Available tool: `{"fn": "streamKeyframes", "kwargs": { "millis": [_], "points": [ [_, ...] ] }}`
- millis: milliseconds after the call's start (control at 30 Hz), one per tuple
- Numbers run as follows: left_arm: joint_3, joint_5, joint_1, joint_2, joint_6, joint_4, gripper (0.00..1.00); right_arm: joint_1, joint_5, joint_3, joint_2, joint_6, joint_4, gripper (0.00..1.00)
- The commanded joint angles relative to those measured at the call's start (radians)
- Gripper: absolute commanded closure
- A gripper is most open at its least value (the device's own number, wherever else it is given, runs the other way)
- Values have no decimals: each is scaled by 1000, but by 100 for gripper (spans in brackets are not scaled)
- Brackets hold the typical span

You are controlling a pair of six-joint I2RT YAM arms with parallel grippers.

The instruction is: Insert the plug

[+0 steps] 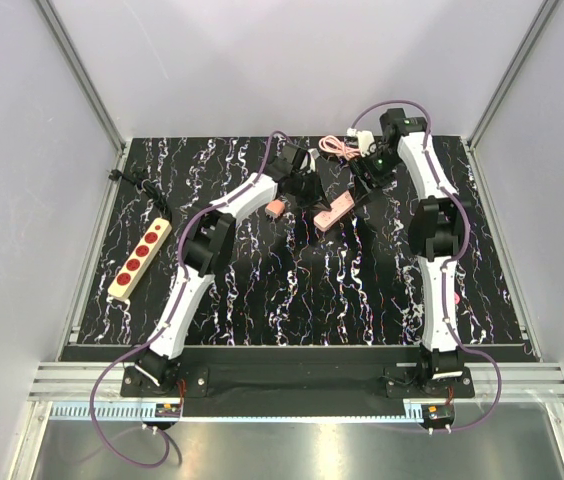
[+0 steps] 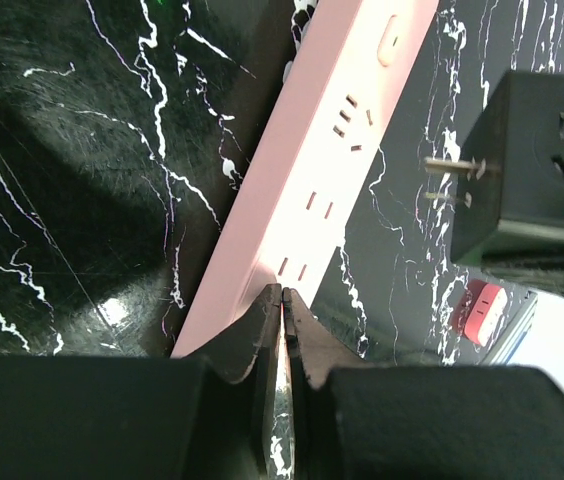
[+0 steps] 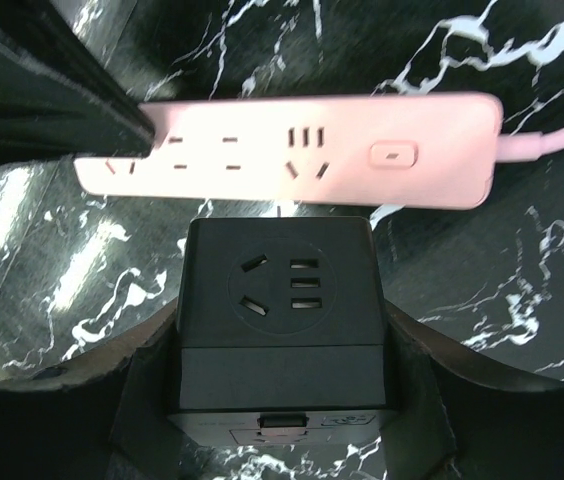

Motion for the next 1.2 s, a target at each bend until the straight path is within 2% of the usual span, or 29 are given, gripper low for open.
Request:
{"fn": "streamKeyframes", "kwargs": {
  "millis": [0, 600, 833, 1167],
  "points": [
    [2, -55, 7, 24, 11, 15, 89, 7, 17, 81, 17, 14, -20, 100],
    [-99, -14, 3, 7, -38, 109, 90, 74, 130, 216, 119, 37, -52, 100],
    [-124, -27, 3, -4, -38, 124, 90, 81, 195, 221, 138, 19, -60, 100],
    [-121, -21, 3, 6, -49, 141, 91, 94, 205, 228, 173, -24, -69, 100]
  ]
}}
